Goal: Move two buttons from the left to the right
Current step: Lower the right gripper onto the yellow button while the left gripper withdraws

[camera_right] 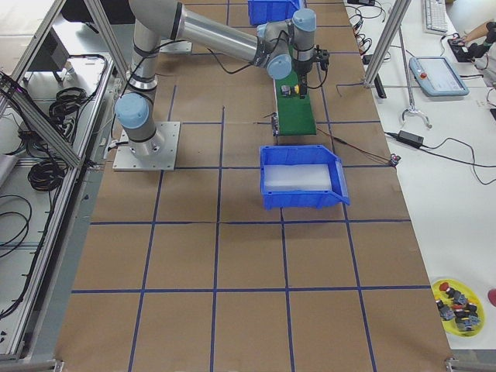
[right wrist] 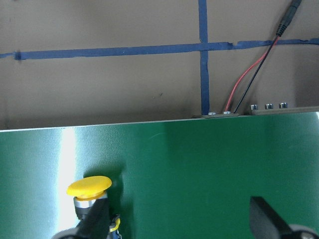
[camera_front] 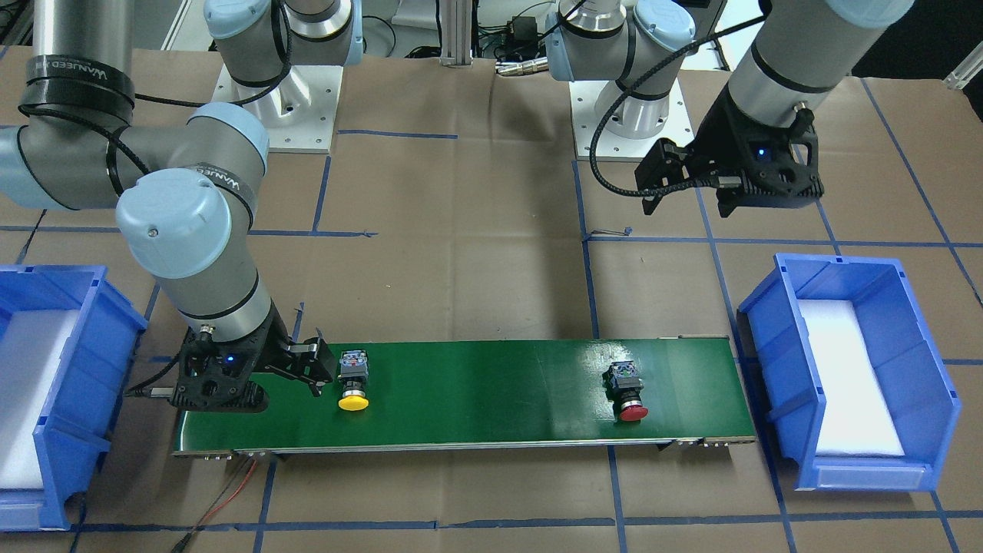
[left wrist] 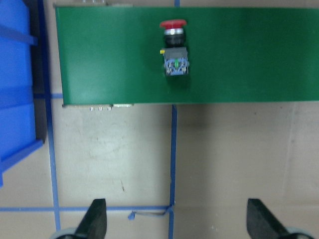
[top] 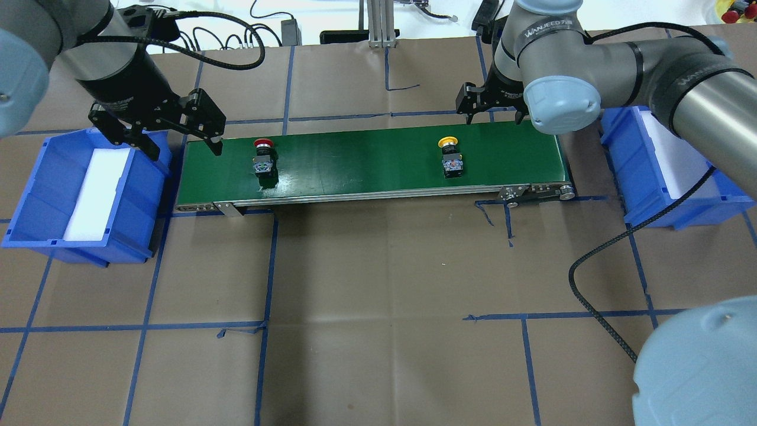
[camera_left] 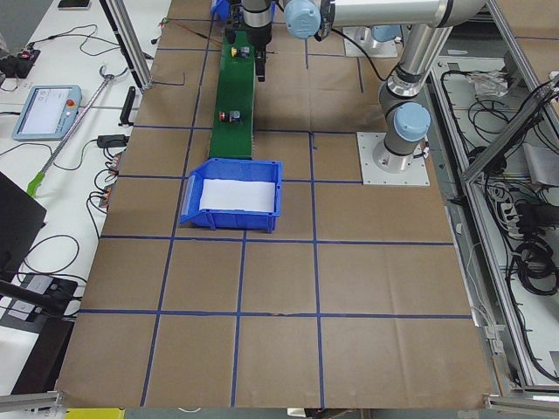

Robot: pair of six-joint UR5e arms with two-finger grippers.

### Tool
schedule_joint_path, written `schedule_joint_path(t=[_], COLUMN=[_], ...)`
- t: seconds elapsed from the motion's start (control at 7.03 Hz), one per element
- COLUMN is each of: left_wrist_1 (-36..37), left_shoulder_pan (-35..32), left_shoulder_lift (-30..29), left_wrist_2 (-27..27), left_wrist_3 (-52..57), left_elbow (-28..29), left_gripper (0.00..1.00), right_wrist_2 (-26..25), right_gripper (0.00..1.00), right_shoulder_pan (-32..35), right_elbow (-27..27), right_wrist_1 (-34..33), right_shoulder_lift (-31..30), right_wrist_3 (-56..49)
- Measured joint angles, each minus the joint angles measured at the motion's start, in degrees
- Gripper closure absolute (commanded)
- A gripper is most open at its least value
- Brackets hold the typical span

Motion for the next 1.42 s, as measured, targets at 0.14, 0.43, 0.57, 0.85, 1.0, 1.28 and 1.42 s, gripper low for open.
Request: schedule_joint_path(t=[0.14,0.43,0.57,0.85,1.0,1.28,1.42], left_wrist_1=[0.15,2.51,3.23,3.58,3.59,3.28,2.84], left_shoulder_pan=[-0.01,-0.02,-0.22,-0.78,-0.85,-0.95,-0.97], left_shoulder_lift=[1.96,3.68,3.63,3.4,3.37,3.34,3.34], left_wrist_2=[0.1,0.39,0.52,0.58,0.61,0.58,0.6], left_wrist_3=[-0.33,-0.57,-0.64,-0.71,-0.79,-1.01,-1.05], left_elbow=[-2.47,-4.81,-4.68,-4.15,-4.05,-3.69,-3.37], left_gripper=[0.0,0.0,0.0,0.0,0.0,0.0,0.0], right_wrist_2=[0.16,0.32,0.32,0.19,0.05,0.08,0.11], right_gripper=[0.0,0.0,0.0,0.0,0.0,0.15,0.44], right_shoulder_pan=[0.0,0.05,0.1,0.16,0.17,0.16,0.05], right_elbow=[0.2,1.02,1.37,1.57,1.87,3.97,4.96], right_wrist_1=[-0.23,-0.41,-0.41,-0.36,-0.29,-0.31,-0.39], right_shoulder_lift=[0.35,1.29,1.41,1.53,1.63,1.59,1.57], right_wrist_3=[0.01,1.63,3.17,4.17,4.24,4.2,4.17])
